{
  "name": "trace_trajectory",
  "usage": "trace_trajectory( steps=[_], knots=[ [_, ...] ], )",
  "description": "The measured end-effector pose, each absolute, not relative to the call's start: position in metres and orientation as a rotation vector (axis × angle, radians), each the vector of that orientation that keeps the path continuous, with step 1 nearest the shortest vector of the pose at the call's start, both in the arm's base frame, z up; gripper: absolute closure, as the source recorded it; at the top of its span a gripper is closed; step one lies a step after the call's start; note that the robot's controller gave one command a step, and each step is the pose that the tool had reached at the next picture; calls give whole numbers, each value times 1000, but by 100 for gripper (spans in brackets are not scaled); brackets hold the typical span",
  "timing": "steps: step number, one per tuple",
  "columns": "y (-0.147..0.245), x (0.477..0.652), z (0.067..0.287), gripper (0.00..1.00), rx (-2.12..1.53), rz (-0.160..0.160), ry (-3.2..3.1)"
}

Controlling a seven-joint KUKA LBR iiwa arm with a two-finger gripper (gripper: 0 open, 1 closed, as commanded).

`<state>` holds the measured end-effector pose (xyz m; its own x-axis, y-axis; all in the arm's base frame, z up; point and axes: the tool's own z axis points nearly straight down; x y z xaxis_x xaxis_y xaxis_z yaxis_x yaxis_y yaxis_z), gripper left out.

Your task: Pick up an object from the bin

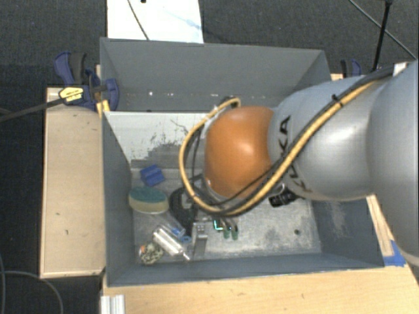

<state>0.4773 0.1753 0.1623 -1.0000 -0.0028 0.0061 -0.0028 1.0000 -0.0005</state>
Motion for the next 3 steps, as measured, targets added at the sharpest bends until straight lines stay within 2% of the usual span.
trace_trajectory(
  steps=[1, 2, 3],
  knots=[
    [149, 495, 76, 0, -367, -4, -3133],
    [151, 494, 77, 100, -372, -7, -3129],
    [148, 504, 173, 100, -355, -6, -3131]
  ],
)
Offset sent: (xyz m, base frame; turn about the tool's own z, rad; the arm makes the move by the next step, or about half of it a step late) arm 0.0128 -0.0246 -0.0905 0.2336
